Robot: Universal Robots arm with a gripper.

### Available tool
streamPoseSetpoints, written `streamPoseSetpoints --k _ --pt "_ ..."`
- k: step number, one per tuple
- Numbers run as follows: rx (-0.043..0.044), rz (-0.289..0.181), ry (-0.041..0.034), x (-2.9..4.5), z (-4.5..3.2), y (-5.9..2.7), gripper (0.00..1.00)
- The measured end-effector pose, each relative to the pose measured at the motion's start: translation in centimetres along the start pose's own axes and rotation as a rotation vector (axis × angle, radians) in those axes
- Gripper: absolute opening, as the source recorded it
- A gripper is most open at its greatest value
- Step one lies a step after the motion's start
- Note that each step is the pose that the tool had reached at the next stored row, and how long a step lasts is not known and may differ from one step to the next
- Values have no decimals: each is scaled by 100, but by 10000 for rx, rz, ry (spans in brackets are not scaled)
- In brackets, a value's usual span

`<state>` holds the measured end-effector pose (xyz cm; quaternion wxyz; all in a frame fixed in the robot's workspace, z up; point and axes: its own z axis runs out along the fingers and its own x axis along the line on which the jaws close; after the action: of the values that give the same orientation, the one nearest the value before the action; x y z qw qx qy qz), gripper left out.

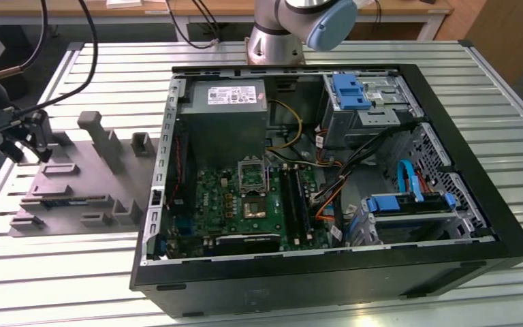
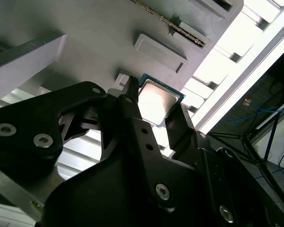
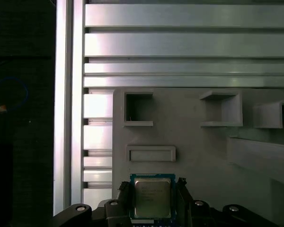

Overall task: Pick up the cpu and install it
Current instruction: 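Pick up the cpu and move it towards the insertion slot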

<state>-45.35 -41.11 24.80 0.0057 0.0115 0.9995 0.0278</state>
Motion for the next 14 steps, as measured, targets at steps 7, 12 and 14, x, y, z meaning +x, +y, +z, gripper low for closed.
streamPoseSetpoints --k 7,12,14 --pt "0 0 0 0 -18 1 47" --pt "-1 0 -1 -1 -29 2 47" --pt "0 -1 -1 0 -34 2 47"
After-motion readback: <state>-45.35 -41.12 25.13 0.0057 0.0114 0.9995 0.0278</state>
